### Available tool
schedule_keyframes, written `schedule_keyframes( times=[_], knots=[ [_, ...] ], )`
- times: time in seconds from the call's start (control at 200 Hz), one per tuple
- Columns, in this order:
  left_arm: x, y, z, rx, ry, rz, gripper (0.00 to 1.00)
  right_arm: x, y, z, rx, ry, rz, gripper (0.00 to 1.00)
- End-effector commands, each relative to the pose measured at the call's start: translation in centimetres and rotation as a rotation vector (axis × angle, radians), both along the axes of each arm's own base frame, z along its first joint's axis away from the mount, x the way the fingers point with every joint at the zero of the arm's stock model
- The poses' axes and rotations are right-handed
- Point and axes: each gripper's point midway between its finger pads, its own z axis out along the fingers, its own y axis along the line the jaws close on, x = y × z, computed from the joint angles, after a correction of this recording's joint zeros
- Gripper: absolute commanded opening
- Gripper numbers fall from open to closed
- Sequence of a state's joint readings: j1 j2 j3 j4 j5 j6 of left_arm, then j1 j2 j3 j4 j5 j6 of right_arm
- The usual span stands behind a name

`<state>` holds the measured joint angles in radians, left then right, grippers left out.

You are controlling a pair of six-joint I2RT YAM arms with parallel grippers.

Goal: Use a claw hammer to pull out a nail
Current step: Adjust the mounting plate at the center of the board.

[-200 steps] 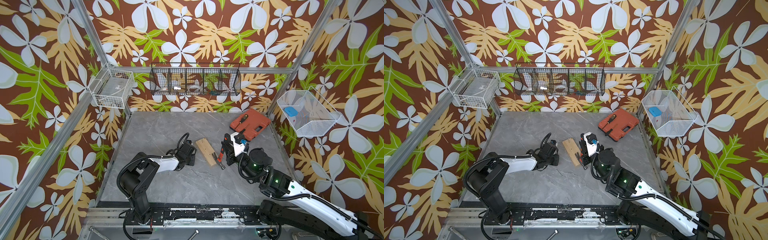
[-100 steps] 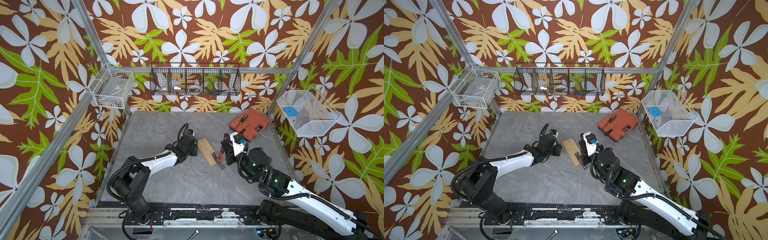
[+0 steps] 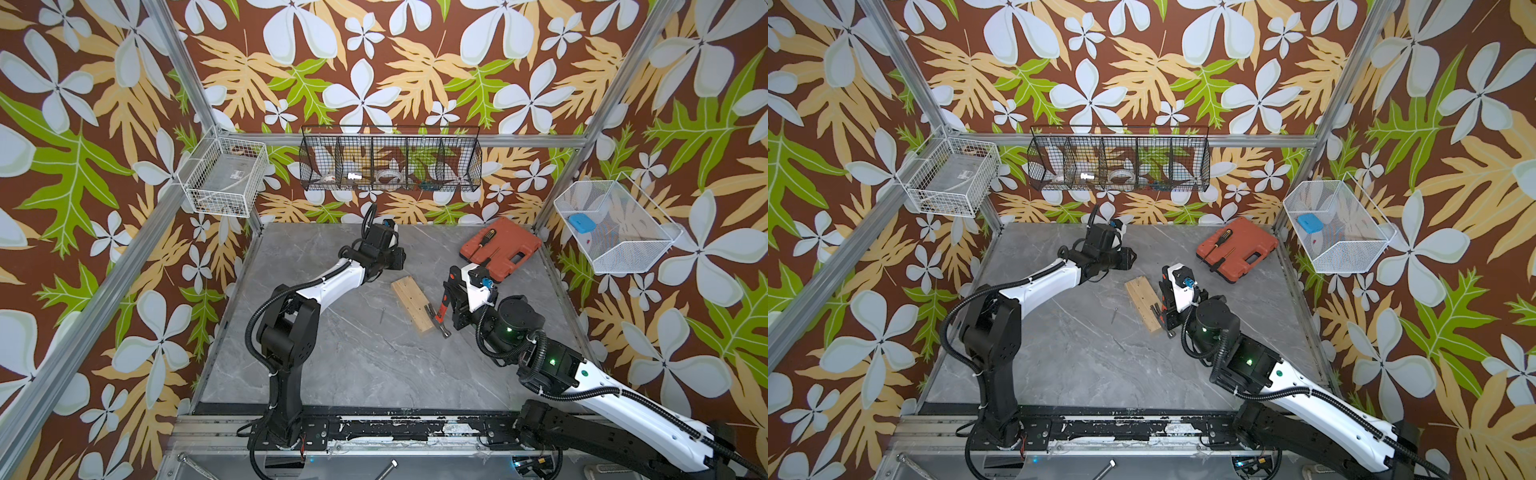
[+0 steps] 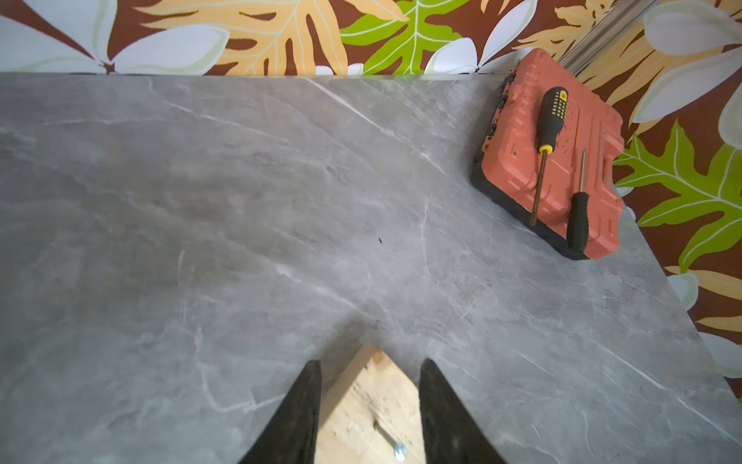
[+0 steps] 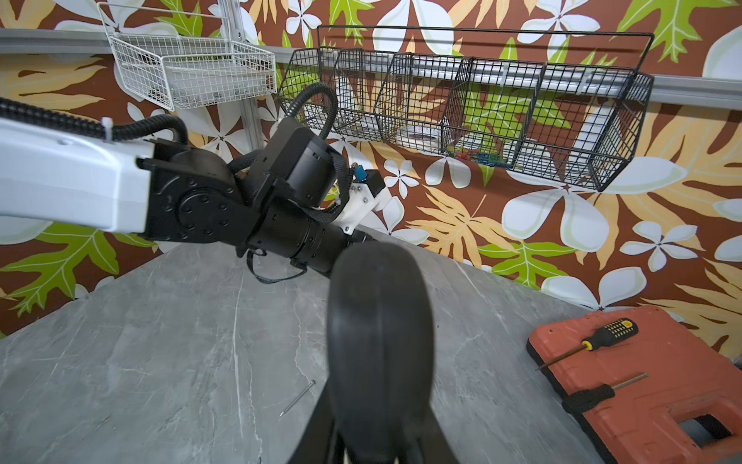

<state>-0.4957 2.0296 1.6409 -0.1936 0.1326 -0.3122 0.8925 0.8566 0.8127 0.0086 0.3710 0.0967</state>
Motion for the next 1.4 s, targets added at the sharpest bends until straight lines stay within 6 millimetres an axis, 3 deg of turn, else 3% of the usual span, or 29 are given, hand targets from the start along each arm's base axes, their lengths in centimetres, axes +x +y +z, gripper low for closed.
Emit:
schedule_keyframes(
  times=[0.0,0.4,0.716,1.191,1.396],
  knots=[
    [-0.3,-1.5,-1.4,-0.038,0.081,-0.118,0.43,0.4,-0.2,2.0,0.059,-0.054,-0.024,0.00],
    [2.5,-4.3,-6.9,-0.078,0.178,-0.212,0.43,1.6,1.1,2.3,0.029,-0.048,-0.013,0.00],
    [2.0,-5.0,-9.8,-0.081,0.230,-0.268,0.40,2.3,2.2,1.9,0.013,-0.033,0.002,0.00],
    [0.1,-4.0,-11.4,-0.029,0.281,-0.287,0.34,2.7,3.4,2.7,0.008,-0.041,0.035,0.00],
    [-0.9,-3.6,-11.0,-0.022,0.283,-0.303,0.31,2.5,3.3,3.1,0.009,-0.047,0.042,0.00]
  ],
)
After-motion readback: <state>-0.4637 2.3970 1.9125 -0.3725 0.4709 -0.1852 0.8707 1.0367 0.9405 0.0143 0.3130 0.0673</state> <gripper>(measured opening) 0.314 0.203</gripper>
